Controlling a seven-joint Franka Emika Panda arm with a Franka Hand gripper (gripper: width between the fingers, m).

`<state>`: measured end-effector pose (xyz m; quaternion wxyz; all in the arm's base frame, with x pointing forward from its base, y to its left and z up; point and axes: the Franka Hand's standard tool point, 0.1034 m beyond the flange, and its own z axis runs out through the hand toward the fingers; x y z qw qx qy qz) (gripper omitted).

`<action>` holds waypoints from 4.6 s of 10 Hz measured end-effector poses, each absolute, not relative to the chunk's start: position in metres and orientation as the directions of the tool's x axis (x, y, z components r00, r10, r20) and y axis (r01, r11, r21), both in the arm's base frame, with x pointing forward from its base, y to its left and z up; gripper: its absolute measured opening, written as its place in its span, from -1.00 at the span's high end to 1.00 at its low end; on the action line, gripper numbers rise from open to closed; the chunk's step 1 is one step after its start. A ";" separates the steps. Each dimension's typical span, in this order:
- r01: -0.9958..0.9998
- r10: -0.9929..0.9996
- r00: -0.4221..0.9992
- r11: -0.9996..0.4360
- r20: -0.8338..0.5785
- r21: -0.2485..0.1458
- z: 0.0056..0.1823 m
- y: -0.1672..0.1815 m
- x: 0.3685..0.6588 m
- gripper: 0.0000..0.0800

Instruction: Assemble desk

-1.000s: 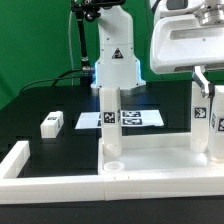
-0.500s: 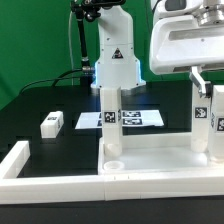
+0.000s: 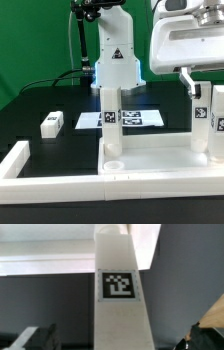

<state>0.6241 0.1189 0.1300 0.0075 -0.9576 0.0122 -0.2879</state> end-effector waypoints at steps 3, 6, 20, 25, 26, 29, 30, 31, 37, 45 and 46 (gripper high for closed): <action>-0.018 -0.027 0.834 -1.000 0.551 -0.021 0.130 0.119 0.624 -0.62; -0.002 -0.003 0.849 -1.000 0.529 -0.003 0.144 0.111 0.630 -0.62; -0.087 -0.083 0.994 -0.995 0.070 0.053 0.145 0.110 0.655 -0.62; -0.118 -0.113 0.991 -0.991 0.074 0.061 0.125 0.112 0.654 -0.34; -0.118 -0.113 0.991 -0.991 0.073 0.061 0.124 0.112 0.654 0.04; -0.329 -0.325 0.942 -0.943 0.084 0.042 0.124 0.112 0.654 0.28; -0.403 -0.399 0.913 -0.915 0.087 0.036 0.124 0.112 0.654 0.28; -0.470 -0.466 0.880 -0.882 0.089 0.030 0.124 0.112 0.653 0.28; -0.929 -0.930 0.361 -0.364 0.065 -0.065 0.122 0.101 0.647 0.28; -0.996 -1.000 0.000 -0.001 0.014 -0.085 0.121 0.106 0.643 -0.53; -0.995 -0.999 0.036 -0.038 0.018 -0.091 0.120 0.106 0.644 -0.53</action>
Offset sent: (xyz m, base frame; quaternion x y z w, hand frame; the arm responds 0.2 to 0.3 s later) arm 0.0000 0.0000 0.0000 0.0000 0.0000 0.0000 1.0000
